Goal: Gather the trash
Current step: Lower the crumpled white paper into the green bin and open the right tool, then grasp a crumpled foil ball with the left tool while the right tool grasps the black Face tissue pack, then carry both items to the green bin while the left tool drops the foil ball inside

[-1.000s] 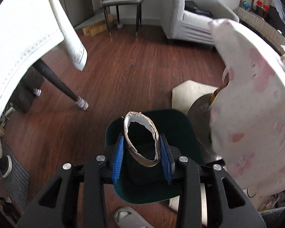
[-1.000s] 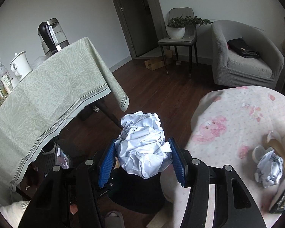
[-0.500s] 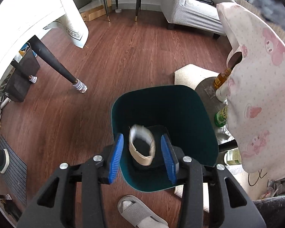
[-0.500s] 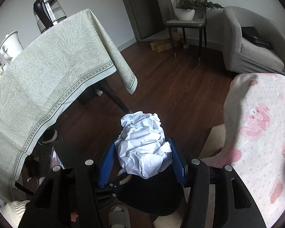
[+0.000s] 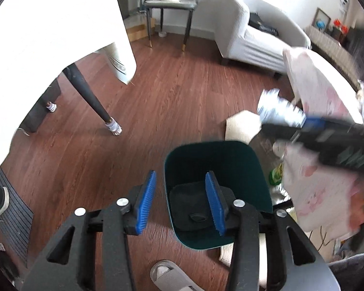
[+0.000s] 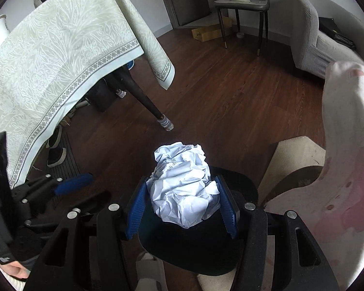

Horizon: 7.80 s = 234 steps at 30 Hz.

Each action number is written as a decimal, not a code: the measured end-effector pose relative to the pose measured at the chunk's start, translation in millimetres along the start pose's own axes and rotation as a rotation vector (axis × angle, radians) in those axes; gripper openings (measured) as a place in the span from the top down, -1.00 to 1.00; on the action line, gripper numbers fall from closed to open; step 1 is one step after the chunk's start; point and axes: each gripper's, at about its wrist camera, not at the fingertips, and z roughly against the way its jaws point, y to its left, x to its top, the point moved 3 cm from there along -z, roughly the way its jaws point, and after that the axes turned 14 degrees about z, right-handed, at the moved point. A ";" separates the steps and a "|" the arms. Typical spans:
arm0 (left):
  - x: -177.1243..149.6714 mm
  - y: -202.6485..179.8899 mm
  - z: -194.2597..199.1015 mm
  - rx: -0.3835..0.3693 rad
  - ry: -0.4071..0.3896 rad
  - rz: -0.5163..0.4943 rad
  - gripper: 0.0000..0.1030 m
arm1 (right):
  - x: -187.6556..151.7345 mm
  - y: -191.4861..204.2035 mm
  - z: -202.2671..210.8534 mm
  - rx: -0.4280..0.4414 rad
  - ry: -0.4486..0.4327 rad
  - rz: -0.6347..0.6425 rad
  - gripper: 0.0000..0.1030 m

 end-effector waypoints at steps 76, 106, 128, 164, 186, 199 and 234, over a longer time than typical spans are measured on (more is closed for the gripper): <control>27.4 -225.4 111.0 -0.309 -0.268 -0.151 -0.42 | -109.1 -115.0 224.0 -0.421 -0.227 -0.056 -0.59; -4.8 -321.9 44.5 -0.374 -0.153 -0.215 -0.68 | -173.4 -194.1 221.2 -0.545 -0.126 -0.378 -0.91; -15.7 -355.8 21.0 -0.393 -0.085 -0.218 -0.56 | -185.9 -210.0 229.6 -0.517 -0.109 -0.361 -0.45; -24.4 -367.7 10.0 -0.409 -0.040 -0.219 0.23 | -191.2 -211.7 264.0 -0.482 -0.193 -0.352 -0.45; 3.0 -293.1 33.6 -0.330 -0.107 -0.179 0.24 | -136.2 -177.8 237.7 -0.391 -0.225 -0.278 -0.45; 21.7 -226.8 40.6 -0.248 -0.128 -0.128 0.24 | -94.7 -139.9 209.5 -0.317 -0.237 -0.207 -0.45; -22.3 -53.1 -58.5 0.032 0.213 -0.102 0.12 | 1.6 -39.1 101.4 -0.108 -0.210 -0.079 -0.45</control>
